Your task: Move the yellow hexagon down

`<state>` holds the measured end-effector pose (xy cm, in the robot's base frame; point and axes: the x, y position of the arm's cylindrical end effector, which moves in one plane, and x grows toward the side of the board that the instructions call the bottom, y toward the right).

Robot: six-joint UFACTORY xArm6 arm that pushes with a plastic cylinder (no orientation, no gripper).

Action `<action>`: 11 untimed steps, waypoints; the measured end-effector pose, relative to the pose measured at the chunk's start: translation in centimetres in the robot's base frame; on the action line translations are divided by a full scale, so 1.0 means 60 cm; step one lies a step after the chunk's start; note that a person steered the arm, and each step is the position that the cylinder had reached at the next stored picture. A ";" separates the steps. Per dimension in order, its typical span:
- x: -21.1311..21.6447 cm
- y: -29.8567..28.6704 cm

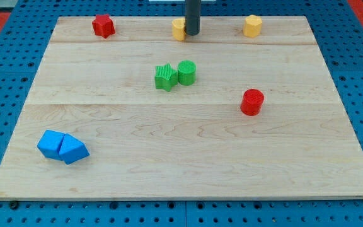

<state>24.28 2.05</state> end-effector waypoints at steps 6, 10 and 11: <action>-0.031 0.304; 0.060 0.205; 0.118 0.191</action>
